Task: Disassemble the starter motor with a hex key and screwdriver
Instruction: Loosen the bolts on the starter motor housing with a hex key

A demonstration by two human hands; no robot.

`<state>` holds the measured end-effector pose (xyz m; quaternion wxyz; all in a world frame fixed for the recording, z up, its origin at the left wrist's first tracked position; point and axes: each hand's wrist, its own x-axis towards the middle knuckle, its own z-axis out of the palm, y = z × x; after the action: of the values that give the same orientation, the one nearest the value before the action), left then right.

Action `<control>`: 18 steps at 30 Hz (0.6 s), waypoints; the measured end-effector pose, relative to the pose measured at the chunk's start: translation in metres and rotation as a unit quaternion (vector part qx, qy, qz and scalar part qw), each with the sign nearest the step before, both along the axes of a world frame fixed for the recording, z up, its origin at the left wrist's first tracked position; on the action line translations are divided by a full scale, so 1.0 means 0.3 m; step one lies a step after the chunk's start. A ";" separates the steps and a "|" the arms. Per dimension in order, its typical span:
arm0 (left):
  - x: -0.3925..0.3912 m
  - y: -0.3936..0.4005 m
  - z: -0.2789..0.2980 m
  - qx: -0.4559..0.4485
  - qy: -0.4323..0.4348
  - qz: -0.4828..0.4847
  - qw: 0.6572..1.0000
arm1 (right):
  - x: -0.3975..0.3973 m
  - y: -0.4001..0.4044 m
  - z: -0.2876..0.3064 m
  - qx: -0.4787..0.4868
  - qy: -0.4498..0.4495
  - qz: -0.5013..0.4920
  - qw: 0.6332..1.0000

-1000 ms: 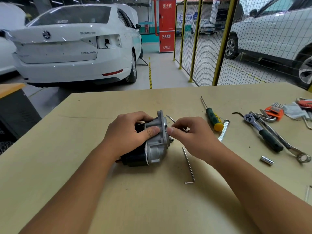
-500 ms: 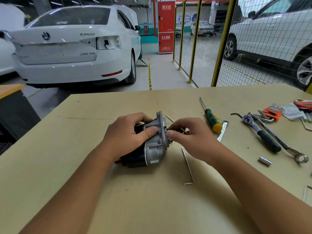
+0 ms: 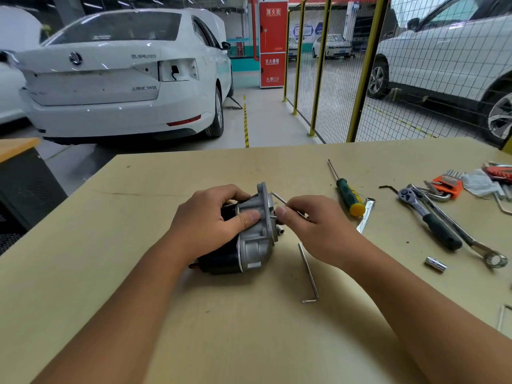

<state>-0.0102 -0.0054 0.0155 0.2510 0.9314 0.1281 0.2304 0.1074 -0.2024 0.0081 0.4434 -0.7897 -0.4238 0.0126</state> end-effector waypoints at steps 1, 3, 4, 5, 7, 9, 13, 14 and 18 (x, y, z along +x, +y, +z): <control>0.000 0.000 -0.001 0.001 -0.002 0.000 1.000 | 0.000 -0.001 0.000 0.001 0.001 -0.003 1.000; 0.001 -0.002 -0.001 0.002 -0.005 0.002 1.000 | 0.000 -0.002 0.002 0.008 0.004 -0.003 1.000; 0.002 -0.003 -0.001 0.002 -0.006 0.004 1.000 | 0.001 -0.002 0.001 0.016 0.010 -0.002 1.000; 0.003 -0.004 -0.001 0.002 -0.008 0.006 1.000 | 0.001 -0.001 0.001 0.028 0.019 0.000 0.999; 0.004 -0.005 -0.001 0.005 -0.008 0.007 1.000 | 0.000 0.000 0.002 0.041 0.029 0.000 0.999; 0.004 -0.006 0.000 0.004 -0.007 0.007 1.000 | 0.004 0.001 -0.001 0.024 0.019 -0.002 1.000; 0.000 -0.005 0.003 0.000 -0.007 -0.002 1.000 | 0.006 -0.001 -0.005 0.027 0.021 0.003 0.999; -0.002 -0.005 0.003 0.002 -0.006 -0.004 1.000 | 0.008 -0.001 -0.007 0.039 0.033 0.003 0.999; -0.005 -0.004 0.004 0.005 -0.006 -0.007 1.000 | 0.004 0.003 -0.012 0.046 0.021 0.003 0.999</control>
<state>-0.0118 -0.0067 0.0168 0.2491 0.9322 0.1188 0.2344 0.1086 -0.2014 0.0044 0.4883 -0.7666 -0.4169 0.0111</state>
